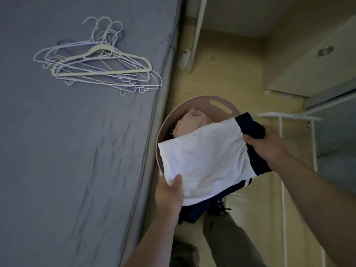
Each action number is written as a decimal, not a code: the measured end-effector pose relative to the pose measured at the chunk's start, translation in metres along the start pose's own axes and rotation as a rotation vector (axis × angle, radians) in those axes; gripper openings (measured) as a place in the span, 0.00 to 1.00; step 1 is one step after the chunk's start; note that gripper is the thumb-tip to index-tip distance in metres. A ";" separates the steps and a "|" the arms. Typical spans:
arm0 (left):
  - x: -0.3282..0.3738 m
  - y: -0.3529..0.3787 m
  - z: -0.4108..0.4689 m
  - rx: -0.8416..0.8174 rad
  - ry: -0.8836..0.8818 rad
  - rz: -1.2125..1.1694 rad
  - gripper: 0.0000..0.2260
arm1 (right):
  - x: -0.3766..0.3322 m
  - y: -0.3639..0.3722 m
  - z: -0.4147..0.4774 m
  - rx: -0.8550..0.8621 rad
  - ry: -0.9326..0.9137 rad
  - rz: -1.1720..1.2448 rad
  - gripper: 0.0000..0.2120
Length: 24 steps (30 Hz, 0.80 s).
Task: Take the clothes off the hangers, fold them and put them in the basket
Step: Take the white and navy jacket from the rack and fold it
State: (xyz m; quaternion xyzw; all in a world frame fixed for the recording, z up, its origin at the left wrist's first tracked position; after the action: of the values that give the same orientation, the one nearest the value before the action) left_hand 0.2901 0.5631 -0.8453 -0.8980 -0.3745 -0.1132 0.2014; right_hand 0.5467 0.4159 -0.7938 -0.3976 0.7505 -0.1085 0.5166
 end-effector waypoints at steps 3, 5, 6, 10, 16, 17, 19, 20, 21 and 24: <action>-0.009 0.021 0.003 0.041 -0.059 -0.064 0.10 | 0.000 0.010 0.033 -0.088 -0.073 -0.085 0.20; -0.014 0.039 0.008 0.090 -0.137 -0.139 0.09 | -0.001 0.019 0.060 -0.160 -0.133 -0.131 0.22; -0.015 0.047 0.010 0.100 -0.201 -0.177 0.10 | -0.004 0.023 0.070 -0.196 -0.167 -0.147 0.23; -0.007 0.080 0.020 0.186 -0.381 -0.332 0.18 | -0.023 0.054 0.117 -0.390 -0.400 -0.200 0.28; 0.018 0.129 0.055 0.303 -0.410 -0.432 0.21 | -0.012 0.117 0.174 -0.542 -0.466 -0.345 0.24; 0.017 0.134 0.065 0.303 -0.422 -0.462 0.21 | -0.008 0.124 0.179 -0.557 -0.458 -0.365 0.24; 0.007 0.141 0.088 0.298 -0.453 -0.444 0.20 | 0.005 0.137 0.191 -0.586 -0.448 -0.402 0.24; 0.000 0.143 0.099 0.313 -0.468 -0.414 0.20 | 0.012 0.141 0.196 -0.584 -0.441 -0.407 0.25; -0.005 0.142 0.107 0.339 -0.466 -0.401 0.20 | 0.015 0.144 0.200 -0.580 -0.432 -0.406 0.25; -0.016 0.144 0.132 0.387 -0.474 -0.343 0.20 | 0.031 0.152 0.216 -0.559 -0.407 -0.419 0.27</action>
State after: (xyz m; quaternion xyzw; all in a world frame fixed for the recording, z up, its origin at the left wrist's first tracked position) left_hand 0.3895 0.5201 -1.0087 -0.7684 -0.5708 0.1392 0.2535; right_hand 0.6545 0.5477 -0.9974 -0.6806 0.5362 0.0775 0.4933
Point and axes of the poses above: each hand's wrist, its own z-axis towards the middle knuckle, its own y-axis out of the palm, x = y × z, the point moved 2 cm from there along z, towards the middle knuckle, and after that the axes turned 13 degrees about -y, right-handed, at the moved point
